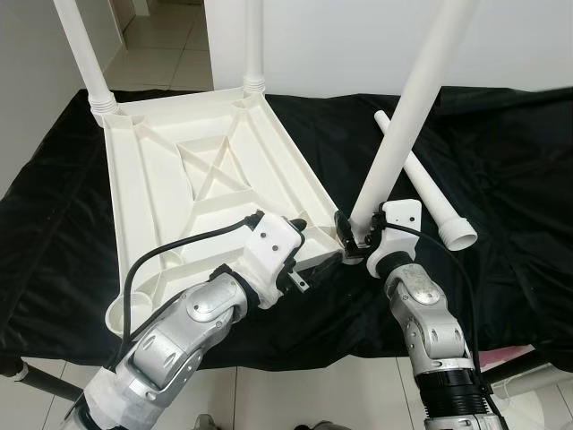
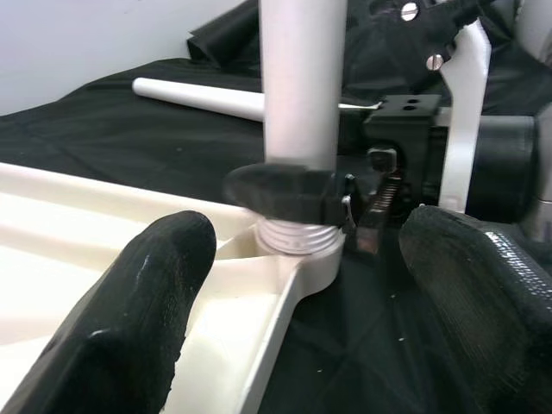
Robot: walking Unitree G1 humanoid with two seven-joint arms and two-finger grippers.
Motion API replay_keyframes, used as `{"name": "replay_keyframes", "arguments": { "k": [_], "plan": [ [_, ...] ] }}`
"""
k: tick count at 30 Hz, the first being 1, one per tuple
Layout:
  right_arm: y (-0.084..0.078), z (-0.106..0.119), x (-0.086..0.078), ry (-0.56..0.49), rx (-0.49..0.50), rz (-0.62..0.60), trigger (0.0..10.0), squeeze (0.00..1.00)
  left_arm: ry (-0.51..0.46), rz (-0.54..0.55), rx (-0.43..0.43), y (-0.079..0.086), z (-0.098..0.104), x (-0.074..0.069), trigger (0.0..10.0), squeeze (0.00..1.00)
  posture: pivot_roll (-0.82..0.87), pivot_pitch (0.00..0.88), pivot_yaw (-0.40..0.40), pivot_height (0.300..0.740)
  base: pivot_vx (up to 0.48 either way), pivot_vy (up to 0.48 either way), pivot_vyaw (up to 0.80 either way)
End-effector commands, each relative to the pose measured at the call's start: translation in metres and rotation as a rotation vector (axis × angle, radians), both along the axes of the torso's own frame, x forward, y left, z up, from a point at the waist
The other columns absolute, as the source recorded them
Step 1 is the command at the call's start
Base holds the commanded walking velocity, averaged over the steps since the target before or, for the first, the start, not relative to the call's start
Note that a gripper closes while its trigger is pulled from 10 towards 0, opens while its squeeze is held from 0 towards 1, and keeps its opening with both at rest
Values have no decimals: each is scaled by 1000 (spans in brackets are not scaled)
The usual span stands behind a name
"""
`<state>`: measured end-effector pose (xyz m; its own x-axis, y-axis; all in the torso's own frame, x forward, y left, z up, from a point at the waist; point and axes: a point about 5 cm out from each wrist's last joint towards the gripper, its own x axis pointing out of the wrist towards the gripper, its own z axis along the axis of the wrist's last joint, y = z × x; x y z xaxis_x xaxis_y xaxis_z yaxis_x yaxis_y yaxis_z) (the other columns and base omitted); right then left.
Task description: Building children table
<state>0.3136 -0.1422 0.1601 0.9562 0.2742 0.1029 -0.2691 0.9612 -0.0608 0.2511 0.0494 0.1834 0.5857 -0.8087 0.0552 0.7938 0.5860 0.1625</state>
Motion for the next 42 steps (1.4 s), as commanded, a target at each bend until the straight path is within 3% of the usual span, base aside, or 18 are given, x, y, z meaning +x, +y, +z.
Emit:
{"name": "replay_keyframes", "arguments": {
  "k": [1,14,15,16,17,18,19,27,31,32,33,34,39,42],
  "plan": [
    [0,6,4,-41,-34,92,10000,0,4,-140,36,-4,-2,-5,10000,0,-47,93,-18,740,0,0,0],
    [-3,3,16,-35,-110,337,10000,0,-4,-135,40,-4,-1,-3,10000,0,-40,91,-15,740,0,0,0],
    [-3,0,17,-25,-122,358,7961,0,-4,-135,42,-4,-1,-3,10000,0,-36,91,-16,740,0,0,0],
    [-3,0,17,-25,-122,358,7961,0,-4,-135,42,-4,-1,-3,10000,0,-36,91,-16,740,0,0,0],
    [-4,-4,18,-14,-135,370,3098,0,-3,-135,45,-4,-2,-3,10000,0,-36,91,-16,740,0,0,0],
    [-4,-4,18,-14,-135,370,3098,0,-3,-135,45,-4,-2,-3,10000,0,-36,91,-16,740,0,0,0],
    [-6,-6,18,-9,-141,382,0,0,-2,-136,49,-4,-3,-4,10000,0,-36,91,-16,740,0,0,0],
    [-19,-13,20,11,-163,368,0,0,3,-143,67,-4,-6,-5,10000,0,-36,92,-14,740,0,0,0],
    [-22,-16,19,25,-126,347,0,0,8,-143,81,-4,-10,-5,10000,0,-38,93,-12,740,0,0,0],
    [-22,-16,20,24,-125,338,4196,0,10,-143,82,-4,-11,-5,10000,0,-39,95,-10,740,0,0,0],
    [-22,-16,20,24,-125,338,4196,0,10,-143,82,-4,-11,-5,10000,0,-39,95,-10,740,0,0,0],
    [-23,-16,20,24,-118,326,10000,0,12,-143,82,-4,-11,-5,10000,0,-39,95,-10,740,0,0,0],
    [-25,-15,20,20,-112,289,10000,0,21,-141,78,-5,-13,-5,10000,0,-50,101,-3,740,0,0,0],
    [-27,-15,20,15,-108,192,10000,0,29,-143,77,-5,-16,-5,10000,0,-60,98,-4,740,0,0,0]
  ]
}}
